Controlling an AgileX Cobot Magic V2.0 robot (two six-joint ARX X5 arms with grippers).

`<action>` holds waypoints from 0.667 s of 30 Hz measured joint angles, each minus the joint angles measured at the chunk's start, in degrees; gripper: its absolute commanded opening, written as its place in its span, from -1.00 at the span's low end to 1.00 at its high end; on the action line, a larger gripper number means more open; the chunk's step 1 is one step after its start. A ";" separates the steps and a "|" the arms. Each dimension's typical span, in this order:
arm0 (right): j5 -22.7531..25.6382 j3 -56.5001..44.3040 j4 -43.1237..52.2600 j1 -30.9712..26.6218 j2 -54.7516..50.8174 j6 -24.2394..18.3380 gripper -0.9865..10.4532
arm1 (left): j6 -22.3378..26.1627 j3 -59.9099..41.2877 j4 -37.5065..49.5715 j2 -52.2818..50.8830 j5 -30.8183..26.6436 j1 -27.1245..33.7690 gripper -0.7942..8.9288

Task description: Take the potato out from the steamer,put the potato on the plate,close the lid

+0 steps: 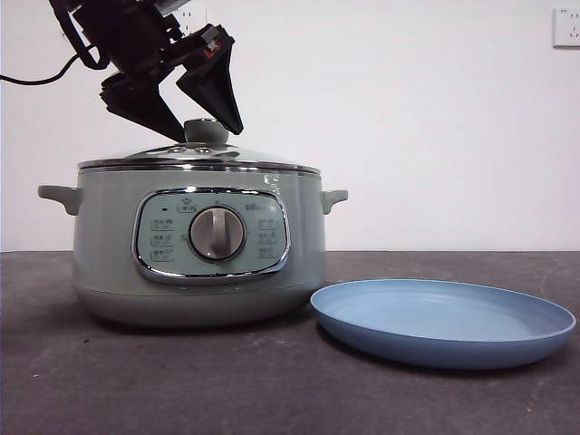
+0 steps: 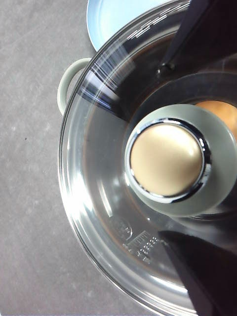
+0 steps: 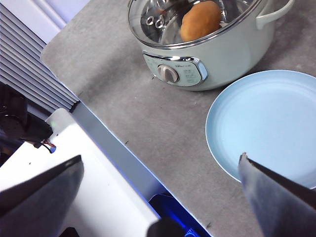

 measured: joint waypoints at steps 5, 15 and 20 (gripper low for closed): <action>0.00 0.00 0.00 0.00 0.00 0.00 0.22 | 0.04 0.00 0.52 0.00 0.00 -0.17 -0.27; 0.00 0.00 0.00 0.00 0.00 0.02 0.22 | 0.02 0.02 0.61 0.00 -0.44 -0.13 -0.54; 0.00 0.00 0.00 0.00 0.00 0.02 0.22 | 0.00 0.04 0.59 0.00 -0.46 -0.15 -0.85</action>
